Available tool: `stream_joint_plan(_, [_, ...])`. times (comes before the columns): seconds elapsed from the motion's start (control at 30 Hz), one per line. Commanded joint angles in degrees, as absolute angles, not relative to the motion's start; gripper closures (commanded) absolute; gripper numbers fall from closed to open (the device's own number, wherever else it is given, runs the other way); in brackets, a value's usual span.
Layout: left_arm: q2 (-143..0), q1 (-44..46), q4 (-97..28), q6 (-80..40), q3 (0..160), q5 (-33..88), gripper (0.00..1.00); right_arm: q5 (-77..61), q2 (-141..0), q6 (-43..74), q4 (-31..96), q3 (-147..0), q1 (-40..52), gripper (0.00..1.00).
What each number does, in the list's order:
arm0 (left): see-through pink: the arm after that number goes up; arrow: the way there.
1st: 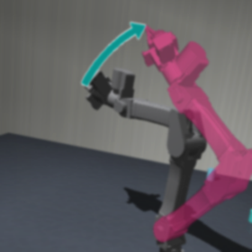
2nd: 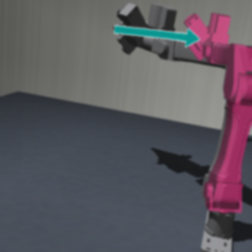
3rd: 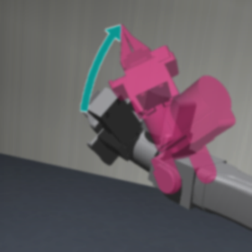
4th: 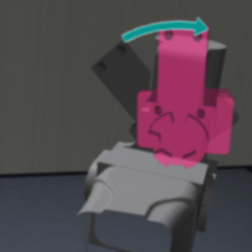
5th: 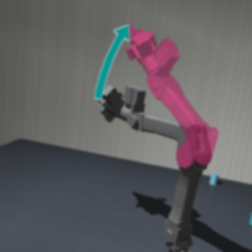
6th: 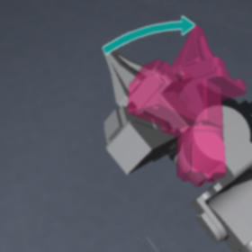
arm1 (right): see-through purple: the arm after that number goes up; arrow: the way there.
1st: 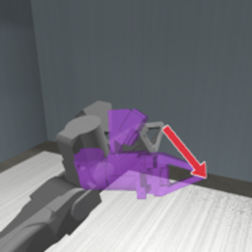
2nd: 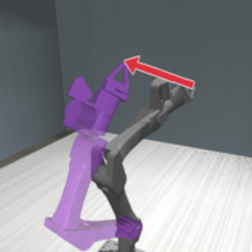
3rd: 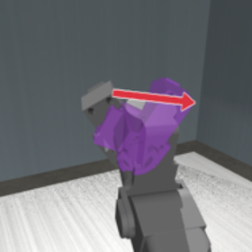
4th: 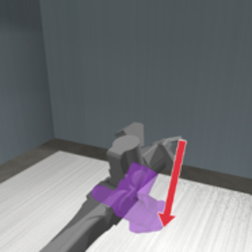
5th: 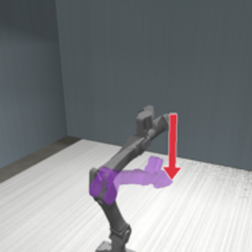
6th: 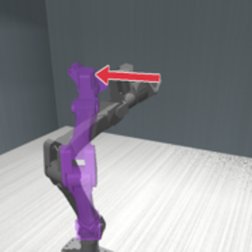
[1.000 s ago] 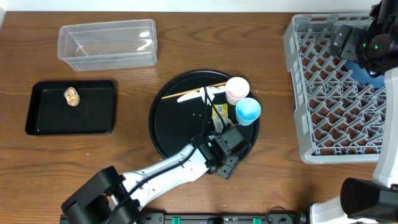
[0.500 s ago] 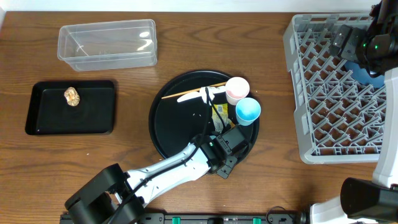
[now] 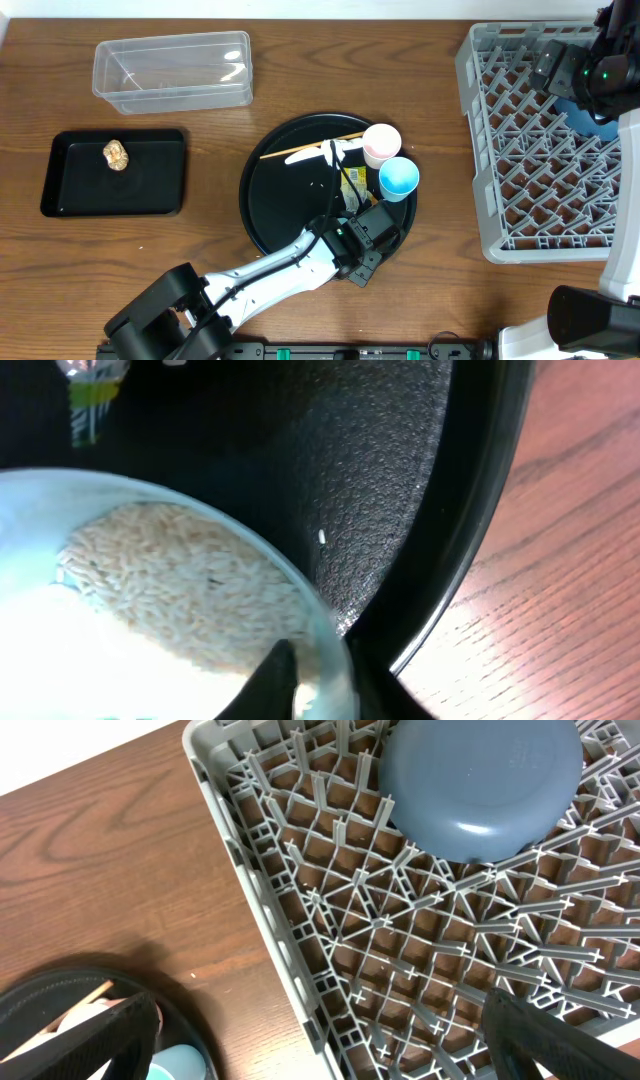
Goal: Sort waste into correct bins and load items into the dishwasher rack
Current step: 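Lift the rice bowl with the left gripper and carry it left over the black tray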
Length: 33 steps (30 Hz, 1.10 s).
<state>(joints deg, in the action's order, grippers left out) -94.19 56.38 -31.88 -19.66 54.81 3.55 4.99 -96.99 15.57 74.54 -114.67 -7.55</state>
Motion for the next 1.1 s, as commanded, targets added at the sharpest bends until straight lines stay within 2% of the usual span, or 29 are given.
stream_joint_plan(0.0, [-94.7, 56.5, -32.0, -19.1, 54.7, 1.6, 0.93, 5.6, -96.8, 16.3, 74.6, -114.5, -7.9, 0.01])
stream_joint_plan(0.4, [-92.7, 54.1, -32.4, -19.1, 54.8, 0.4, 0.94, 5.6, -96.8, 16.3, 74.6, -114.5, -7.9, 0.01])
stream_joint_plan(0.8, [-80.4, 45.5, -33.6, -19.1, 55.1, 0.4, 0.94, 5.6, -96.8, 16.3, 74.6, -114.5, -7.9, 0.01])
stream_joint_plan(1.07, [-78.7, 42.0, -33.8, -18.8, 55.0, 0.4, 0.94, 5.6, -96.8, 16.3, 74.6, -114.5, -7.9, 0.01])
